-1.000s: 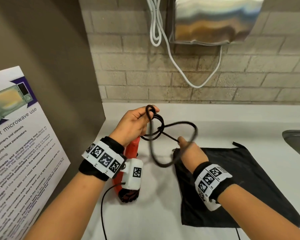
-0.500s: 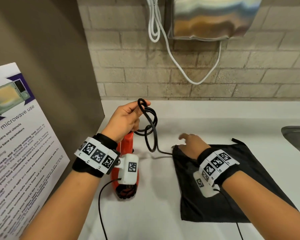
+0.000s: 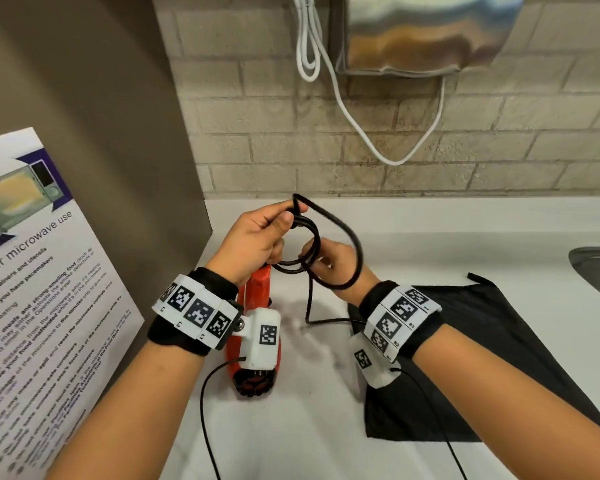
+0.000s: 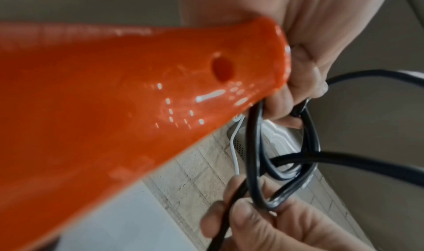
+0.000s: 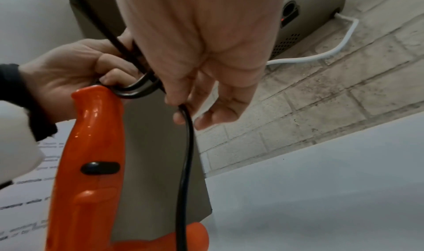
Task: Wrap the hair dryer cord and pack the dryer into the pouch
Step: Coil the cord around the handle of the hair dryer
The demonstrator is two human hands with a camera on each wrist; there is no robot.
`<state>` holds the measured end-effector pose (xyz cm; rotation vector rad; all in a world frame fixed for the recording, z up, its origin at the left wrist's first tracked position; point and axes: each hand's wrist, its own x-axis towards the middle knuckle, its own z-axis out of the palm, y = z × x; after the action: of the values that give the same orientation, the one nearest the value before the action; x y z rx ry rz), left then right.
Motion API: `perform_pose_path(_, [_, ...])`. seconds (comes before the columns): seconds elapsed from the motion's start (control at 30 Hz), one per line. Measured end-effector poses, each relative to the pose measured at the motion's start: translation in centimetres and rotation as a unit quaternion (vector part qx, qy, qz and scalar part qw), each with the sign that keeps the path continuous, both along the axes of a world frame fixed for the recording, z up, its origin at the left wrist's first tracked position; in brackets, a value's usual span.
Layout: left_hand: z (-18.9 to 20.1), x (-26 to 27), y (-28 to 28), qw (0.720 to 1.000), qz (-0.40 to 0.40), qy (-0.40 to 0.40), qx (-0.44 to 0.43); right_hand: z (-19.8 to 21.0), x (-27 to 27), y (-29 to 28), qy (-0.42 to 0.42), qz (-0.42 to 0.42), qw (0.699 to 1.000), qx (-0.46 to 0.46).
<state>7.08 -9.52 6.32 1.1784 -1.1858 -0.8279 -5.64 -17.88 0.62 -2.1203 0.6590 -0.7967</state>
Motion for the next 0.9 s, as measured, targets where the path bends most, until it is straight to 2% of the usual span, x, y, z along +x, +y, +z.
perform_pose_path(0.27, [0.3,0.4,0.5,1.000,0.004,-0.001,0.007,-1.0,-3.3,-3.5,0.088,-0.193,0.976,0.041])
perform_pose_path(0.47, [0.3,0.5,0.5,1.000,-0.003,0.007,0.007,-4.7,-7.0,-6.0,0.257,-0.277,0.925,0.043])
perform_pose_path(0.6, [0.3,0.2,0.5,1.000,-0.018,-0.010,0.009,-4.7,-7.8,-5.3,0.410,-0.272,0.870,0.019])
perform_pose_path(0.63, [0.3,0.1,0.4,1.000,-0.022,-0.009,0.011,-4.4,-7.5,-5.0,0.409,-0.267,0.873,0.003])
perform_pose_path(0.67, [0.3,0.1,0.3,1.000,-0.023,-0.007,0.012,-4.0,-7.2,-4.8,0.380,-0.249,0.891,-0.011])
perform_pose_path(0.77, [0.2,0.0,0.1,1.000,-0.027,-0.008,0.013,-2.3,-5.4,-3.6,0.226,-0.092,0.969,-0.028])
perform_pose_path(0.83, [0.3,0.0,0.0,0.999,-0.030,-0.009,0.011,-1.2,-4.0,-2.6,0.171,-0.001,0.984,-0.043])
perform_pose_path(0.9, [0.2,-0.1,-0.1,0.999,-0.033,-0.012,0.011,-0.5,-3.2,-1.9,0.130,0.032,0.990,-0.055])
